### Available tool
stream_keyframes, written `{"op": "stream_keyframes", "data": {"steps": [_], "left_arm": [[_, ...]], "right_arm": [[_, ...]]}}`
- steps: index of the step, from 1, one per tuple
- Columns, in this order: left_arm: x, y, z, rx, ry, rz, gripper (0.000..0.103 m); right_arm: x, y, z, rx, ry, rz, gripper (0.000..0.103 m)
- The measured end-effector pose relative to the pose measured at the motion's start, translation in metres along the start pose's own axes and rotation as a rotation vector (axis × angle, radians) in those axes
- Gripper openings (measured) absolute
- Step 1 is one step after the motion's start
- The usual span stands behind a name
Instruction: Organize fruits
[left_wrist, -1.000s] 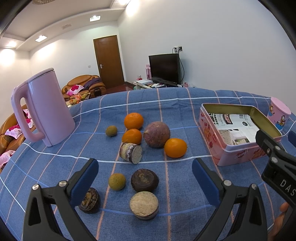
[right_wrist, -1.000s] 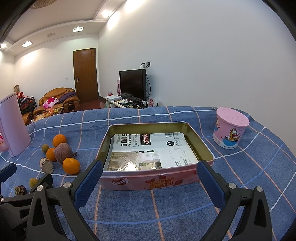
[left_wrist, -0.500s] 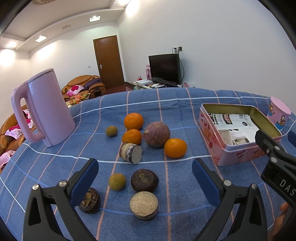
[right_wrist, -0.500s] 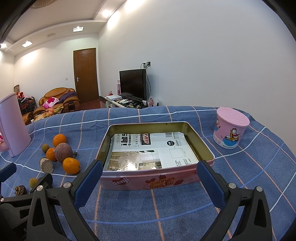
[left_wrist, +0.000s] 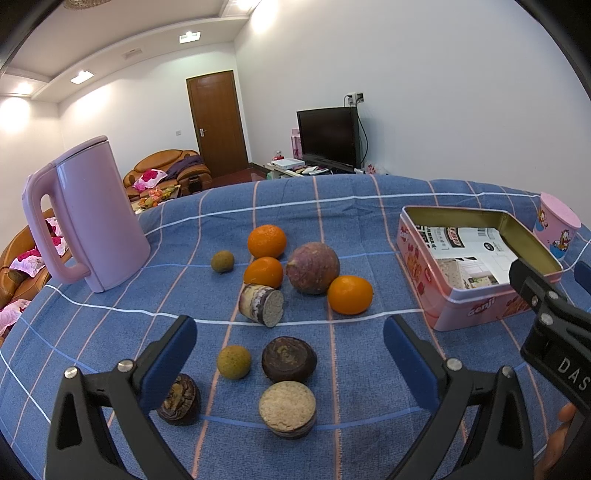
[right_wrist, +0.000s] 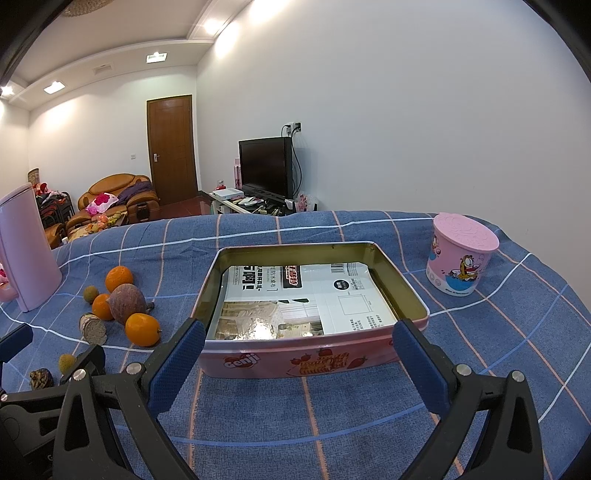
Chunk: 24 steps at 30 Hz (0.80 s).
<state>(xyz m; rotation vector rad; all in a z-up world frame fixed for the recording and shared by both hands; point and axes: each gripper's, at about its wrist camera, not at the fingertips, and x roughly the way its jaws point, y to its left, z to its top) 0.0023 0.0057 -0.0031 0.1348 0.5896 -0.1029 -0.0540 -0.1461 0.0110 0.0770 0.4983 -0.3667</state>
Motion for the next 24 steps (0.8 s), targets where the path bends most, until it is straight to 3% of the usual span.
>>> {"op": "stream_keyframes", "data": {"steps": [16, 24], "left_arm": [[0.0, 0.003, -0.001, -0.014, 0.005, -0.012, 0.103], [-0.018, 0.029, -0.012, -0.022, 0.032, -0.008, 0.103]], "right_arm": [[0.0, 0.002, -0.002, -0.004, 0.002, 0.011, 0.102], [0.0, 0.006, -0.003, -0.01, 0.024, 0.092, 0.102]]}}
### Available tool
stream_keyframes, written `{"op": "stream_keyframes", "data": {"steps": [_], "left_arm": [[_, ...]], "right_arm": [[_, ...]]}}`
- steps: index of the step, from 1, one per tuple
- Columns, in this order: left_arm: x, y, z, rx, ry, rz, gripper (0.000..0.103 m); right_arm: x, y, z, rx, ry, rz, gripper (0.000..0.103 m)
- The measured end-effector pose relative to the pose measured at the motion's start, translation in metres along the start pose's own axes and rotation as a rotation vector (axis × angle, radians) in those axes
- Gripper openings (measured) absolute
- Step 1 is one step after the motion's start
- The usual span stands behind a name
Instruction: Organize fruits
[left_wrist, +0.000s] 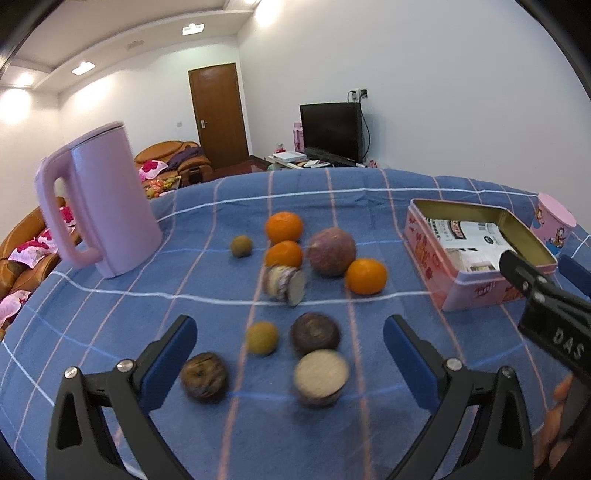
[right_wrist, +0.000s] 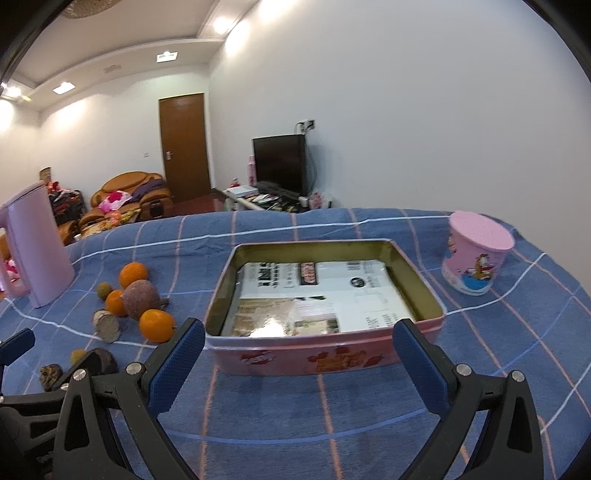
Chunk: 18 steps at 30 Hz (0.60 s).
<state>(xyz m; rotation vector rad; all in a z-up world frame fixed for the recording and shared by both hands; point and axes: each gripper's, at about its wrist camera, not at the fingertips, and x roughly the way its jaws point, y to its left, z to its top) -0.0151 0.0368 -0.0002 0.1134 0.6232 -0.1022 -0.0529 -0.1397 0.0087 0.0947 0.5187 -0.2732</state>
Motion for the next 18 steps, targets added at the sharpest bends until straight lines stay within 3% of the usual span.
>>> {"op": "stream_keyframes", "data": {"steps": [3, 9, 15, 18], "left_arm": [[-0.006, 0.025, -0.007, -0.005, 0.016, 0.009, 0.103], [-0.009, 0.069, -0.017, 0.038, 0.048, 0.053, 0.103], [-0.01, 0.084, -0.017, 0.1, 0.049, 0.087, 0.103], [-0.009, 0.089, -0.018, 0.115, 0.059, 0.067, 0.103]], "right_arm": [[0.001, 0.005, -0.001, -0.008, 0.03, 0.051, 0.102], [0.002, 0.046, -0.015, -0.094, 0.135, 0.239, 0.102], [0.005, 0.092, -0.026, -0.156, 0.218, 0.377, 0.1], [0.011, 0.117, -0.03, -0.202, 0.263, 0.422, 0.085]]}}
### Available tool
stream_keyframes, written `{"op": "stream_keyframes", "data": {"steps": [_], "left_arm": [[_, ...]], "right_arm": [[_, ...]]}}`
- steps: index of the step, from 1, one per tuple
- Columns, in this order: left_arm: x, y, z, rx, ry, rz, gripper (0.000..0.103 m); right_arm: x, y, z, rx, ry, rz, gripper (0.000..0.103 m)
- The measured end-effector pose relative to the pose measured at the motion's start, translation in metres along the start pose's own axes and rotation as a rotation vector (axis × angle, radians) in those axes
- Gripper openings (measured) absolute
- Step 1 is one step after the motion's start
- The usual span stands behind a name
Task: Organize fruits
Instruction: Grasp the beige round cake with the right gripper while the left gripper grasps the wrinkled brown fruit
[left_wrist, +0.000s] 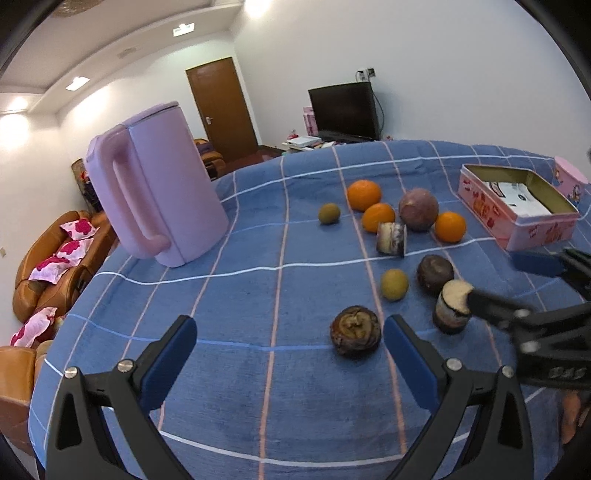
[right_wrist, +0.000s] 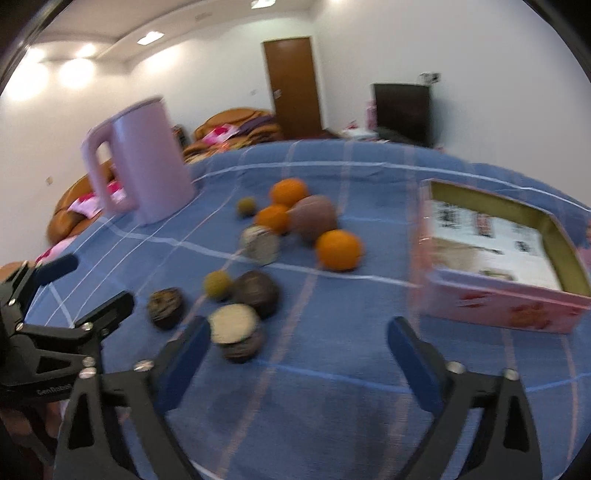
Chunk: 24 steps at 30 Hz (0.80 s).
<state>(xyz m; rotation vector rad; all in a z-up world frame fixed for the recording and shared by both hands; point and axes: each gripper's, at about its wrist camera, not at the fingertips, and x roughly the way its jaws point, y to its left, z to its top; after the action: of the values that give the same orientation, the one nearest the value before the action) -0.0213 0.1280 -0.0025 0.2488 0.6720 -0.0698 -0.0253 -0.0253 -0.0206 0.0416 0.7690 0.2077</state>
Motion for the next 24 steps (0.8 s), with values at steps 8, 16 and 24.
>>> {"op": "stream_keyframes", "data": {"steps": [8, 16, 24], "left_arm": [[0.011, 0.001, 0.0, -0.006, 0.055, -0.064, 0.102], [0.031, -0.024, 0.006, 0.007, 0.126, -0.127, 0.083], [0.051, -0.032, 0.0, -0.042, 0.195, -0.182, 0.048]], "right_arm": [[0.044, 0.025, 0.006, -0.06, 0.146, 0.039, 0.047], [0.014, -0.008, -0.001, 0.032, 0.096, 0.07, 0.037], [-0.012, -0.059, 0.001, 0.098, 0.036, 0.001, 0.037]]}}
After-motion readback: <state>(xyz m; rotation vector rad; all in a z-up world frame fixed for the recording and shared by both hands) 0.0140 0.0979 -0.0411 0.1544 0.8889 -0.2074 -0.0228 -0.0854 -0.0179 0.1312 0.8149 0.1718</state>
